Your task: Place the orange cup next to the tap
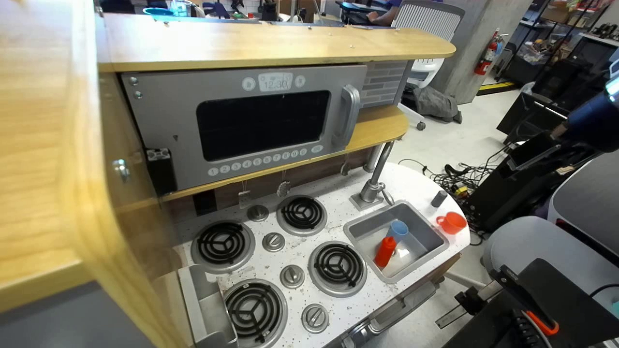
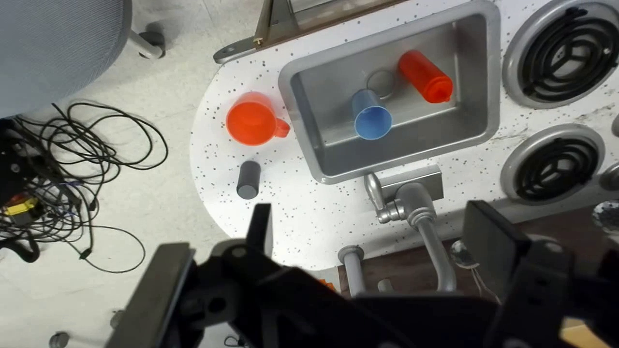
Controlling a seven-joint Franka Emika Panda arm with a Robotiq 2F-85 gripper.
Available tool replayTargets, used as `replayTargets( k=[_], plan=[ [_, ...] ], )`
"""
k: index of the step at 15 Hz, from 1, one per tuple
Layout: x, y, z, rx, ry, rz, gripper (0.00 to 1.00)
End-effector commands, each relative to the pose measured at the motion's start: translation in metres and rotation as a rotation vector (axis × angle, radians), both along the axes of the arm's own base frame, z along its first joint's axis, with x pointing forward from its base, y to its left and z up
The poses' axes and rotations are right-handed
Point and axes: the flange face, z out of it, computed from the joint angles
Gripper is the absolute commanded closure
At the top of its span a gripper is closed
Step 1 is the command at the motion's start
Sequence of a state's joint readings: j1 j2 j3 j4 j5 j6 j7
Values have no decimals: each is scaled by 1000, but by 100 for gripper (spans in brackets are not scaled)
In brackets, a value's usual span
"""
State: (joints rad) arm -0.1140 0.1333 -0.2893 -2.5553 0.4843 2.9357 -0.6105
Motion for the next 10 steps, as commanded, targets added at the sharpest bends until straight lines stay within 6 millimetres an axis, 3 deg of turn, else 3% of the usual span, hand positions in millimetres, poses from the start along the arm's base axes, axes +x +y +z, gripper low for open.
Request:
replayTargets(
  k=[1, 10],
  plan=[
    [20, -17, -23, 35, -3, 71, 0],
    [32, -76, -113, -10, 63, 440, 0]
  ],
)
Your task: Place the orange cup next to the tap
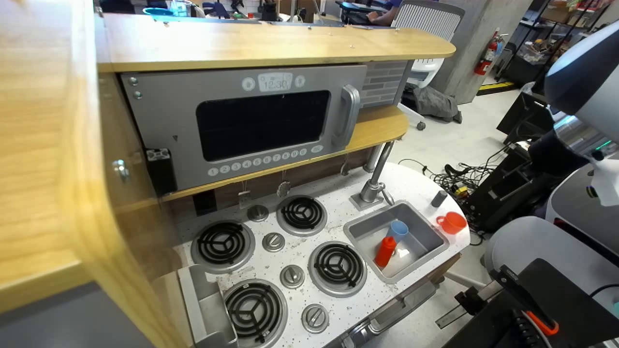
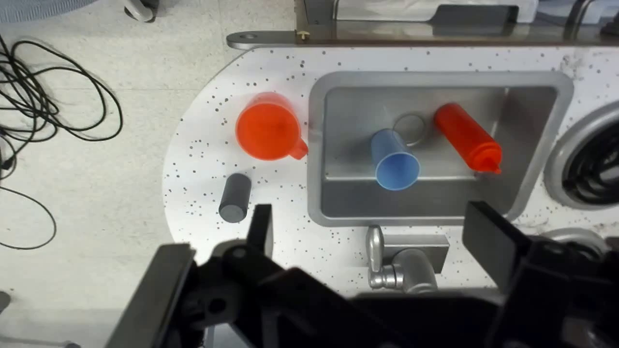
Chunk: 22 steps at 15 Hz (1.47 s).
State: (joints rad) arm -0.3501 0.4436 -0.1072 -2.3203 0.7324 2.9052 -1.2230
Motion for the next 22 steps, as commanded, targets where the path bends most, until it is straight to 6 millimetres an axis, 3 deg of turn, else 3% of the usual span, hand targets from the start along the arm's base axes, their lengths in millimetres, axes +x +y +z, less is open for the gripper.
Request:
replayTargets(
  k=[1, 7, 15, 22],
  plan=[
    [7, -30, -39, -2, 24, 147, 0],
    [14, -63, -86, -49, 78, 287, 0],
    [36, -42, -132, -68, 166, 495, 0],
    [39, -32, -155, -87, 227, 574, 0]
  ],
)
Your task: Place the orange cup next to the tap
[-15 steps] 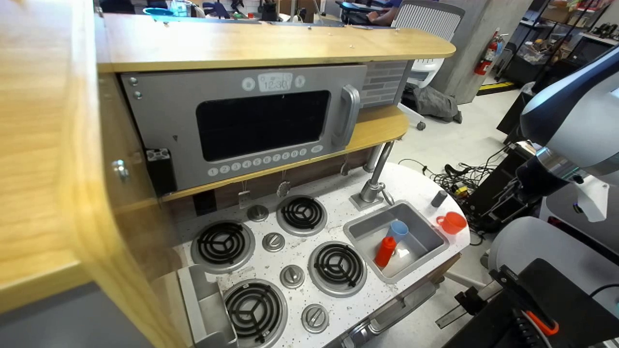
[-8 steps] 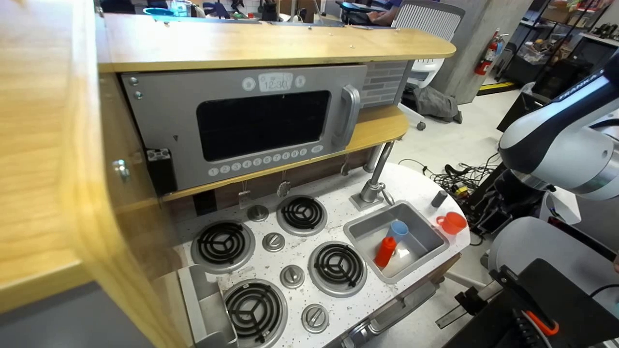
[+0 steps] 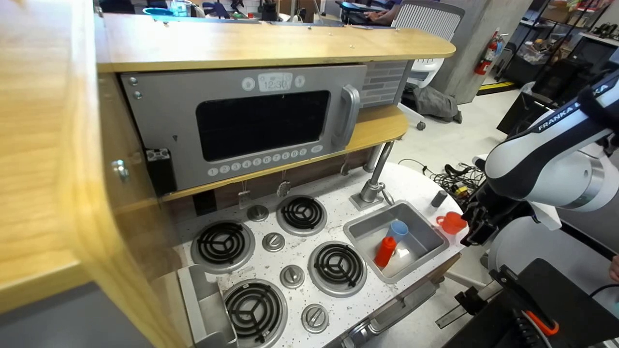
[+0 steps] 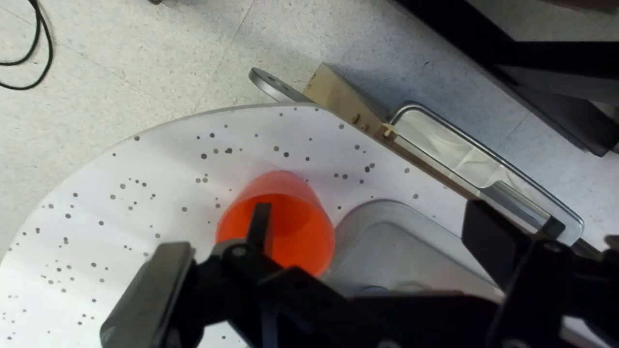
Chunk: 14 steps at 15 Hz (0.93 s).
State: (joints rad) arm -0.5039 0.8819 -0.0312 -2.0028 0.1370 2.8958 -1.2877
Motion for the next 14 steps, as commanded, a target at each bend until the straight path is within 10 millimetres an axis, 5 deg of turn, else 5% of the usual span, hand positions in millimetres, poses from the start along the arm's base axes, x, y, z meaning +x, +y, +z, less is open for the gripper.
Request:
replayTargets(
  k=[1, 4, 5, 8, 14],
  plan=[
    [7, -2, -11, -15, 23, 39, 0],
    [8, 3, -17, -25, 39, 62, 10],
    [8, 4, -19, -28, 41, 67, 30],
    [10, 12, -22, -36, 48, 83, 42],
    [12, 17, -2, -42, -2, 1, 90]
  ],
)
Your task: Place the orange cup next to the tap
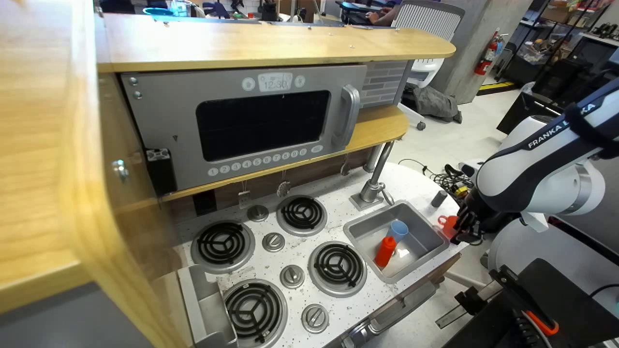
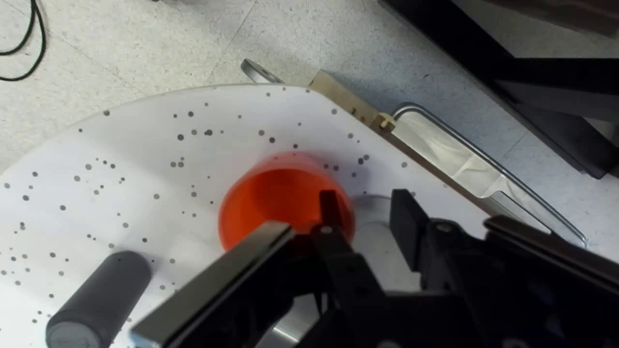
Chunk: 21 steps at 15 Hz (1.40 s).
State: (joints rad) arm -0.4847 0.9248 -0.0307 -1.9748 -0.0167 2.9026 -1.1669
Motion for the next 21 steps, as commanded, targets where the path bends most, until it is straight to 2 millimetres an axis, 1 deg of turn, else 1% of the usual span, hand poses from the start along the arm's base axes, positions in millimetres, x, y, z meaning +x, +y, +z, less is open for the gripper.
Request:
replayTargets(
  k=[1, 2, 5, 8, 10, 13, 14, 16, 18, 21],
  plan=[
    [3, -1, 20, -18, -44, -72, 96],
    [6, -1, 27, -21, -65, -110, 100],
    [16, -4, 53, -44, -138, -207, 100],
    [26, 3, 84, -26, -170, -304, 99],
    [39, 6, 99, -21, -206, -362, 99],
    [63, 1, 107, -20, -263, -482, 99],
    [71, -6, 110, -16, -273, -519, 99],
    [85, -13, 110, -10, -295, -583, 99],
    [99, -18, 108, -11, -304, -626, 99],
    [119, -17, 98, 3, -306, -648, 99]
  ],
)
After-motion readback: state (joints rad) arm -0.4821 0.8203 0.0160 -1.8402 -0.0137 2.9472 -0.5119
